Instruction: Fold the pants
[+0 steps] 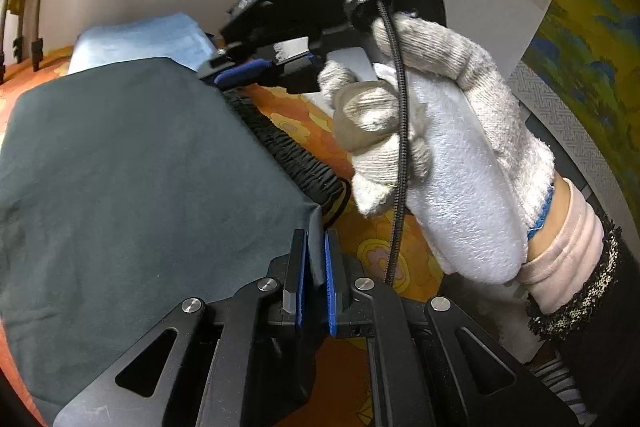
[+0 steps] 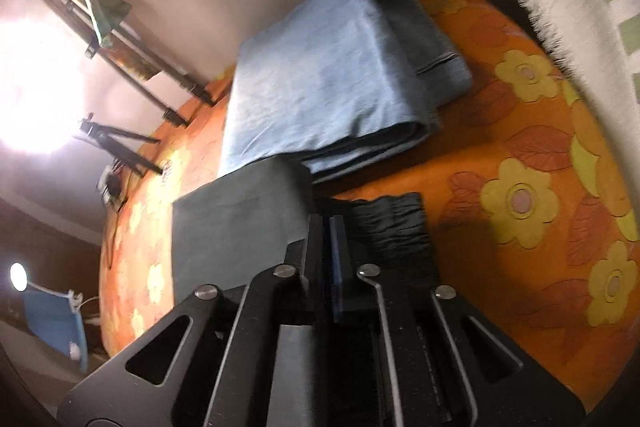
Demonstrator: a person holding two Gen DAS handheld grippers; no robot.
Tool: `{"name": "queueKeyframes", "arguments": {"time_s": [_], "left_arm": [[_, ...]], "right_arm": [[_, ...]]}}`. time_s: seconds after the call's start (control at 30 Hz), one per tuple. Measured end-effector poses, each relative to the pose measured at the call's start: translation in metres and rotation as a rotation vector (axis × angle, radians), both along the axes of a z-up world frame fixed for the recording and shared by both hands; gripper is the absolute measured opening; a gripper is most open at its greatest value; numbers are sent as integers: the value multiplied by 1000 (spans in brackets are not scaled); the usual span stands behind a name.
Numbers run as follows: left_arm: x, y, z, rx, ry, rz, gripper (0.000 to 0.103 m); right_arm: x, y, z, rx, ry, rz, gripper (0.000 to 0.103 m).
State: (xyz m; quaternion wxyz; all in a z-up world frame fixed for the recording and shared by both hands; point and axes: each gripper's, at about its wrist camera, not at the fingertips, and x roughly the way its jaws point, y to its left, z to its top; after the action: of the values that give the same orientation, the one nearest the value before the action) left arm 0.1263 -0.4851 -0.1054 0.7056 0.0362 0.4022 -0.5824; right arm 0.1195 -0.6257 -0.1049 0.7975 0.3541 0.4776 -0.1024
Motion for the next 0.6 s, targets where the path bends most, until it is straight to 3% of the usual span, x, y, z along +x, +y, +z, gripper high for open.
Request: {"name": "queueKeyframes", "arguments": {"time_s": [0.07, 0.33, 0.5, 0.6], "left_arm": [[-2, 4, 2, -6, -4, 13, 7], [0, 31, 18, -75, 0, 50, 7], [-2, 38, 16, -76, 4, 32, 7], [-6, 44, 14, -68, -5, 18, 6]], "right_arm": [[5, 4, -2, -14, 14, 8, 24], [9, 1, -12, 102, 45, -8, 25], [3, -7, -22, 227, 33, -26, 29], [6, -3, -25, 234, 26, -41, 29]]}}
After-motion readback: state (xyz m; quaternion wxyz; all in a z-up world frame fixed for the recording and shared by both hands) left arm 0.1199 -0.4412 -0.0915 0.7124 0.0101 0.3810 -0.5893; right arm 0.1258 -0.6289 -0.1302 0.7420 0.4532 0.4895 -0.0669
